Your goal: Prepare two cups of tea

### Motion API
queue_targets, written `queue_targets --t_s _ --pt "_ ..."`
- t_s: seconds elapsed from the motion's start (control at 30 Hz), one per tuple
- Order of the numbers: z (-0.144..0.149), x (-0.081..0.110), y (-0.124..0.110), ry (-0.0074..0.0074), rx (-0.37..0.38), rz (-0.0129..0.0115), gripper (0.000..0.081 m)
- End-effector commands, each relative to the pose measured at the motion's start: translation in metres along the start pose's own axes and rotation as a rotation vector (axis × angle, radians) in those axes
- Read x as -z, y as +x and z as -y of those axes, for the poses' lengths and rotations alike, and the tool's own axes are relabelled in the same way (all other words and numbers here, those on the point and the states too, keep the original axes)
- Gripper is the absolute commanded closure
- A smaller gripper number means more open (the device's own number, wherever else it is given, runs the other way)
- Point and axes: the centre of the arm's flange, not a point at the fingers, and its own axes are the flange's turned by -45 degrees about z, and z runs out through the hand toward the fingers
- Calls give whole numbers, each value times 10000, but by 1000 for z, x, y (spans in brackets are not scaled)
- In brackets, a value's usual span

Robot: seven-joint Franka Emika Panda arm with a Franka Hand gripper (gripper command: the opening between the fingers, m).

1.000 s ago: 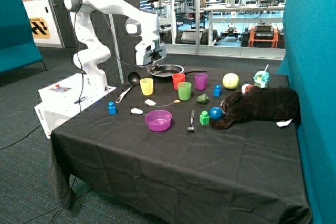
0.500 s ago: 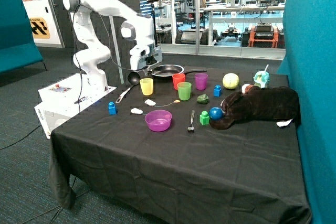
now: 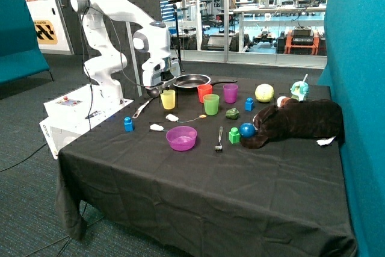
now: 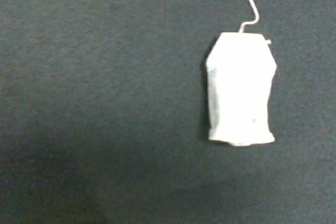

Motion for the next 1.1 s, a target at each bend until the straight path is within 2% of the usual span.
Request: queue_targets --t_s 0.0,0.7,1.07 --pt "-17 -12 1 -1 -193 10 250" --pt "-70 -44 22 -2 -803 10 361" --pt "-85 -65 19 -2 -815 10 331"
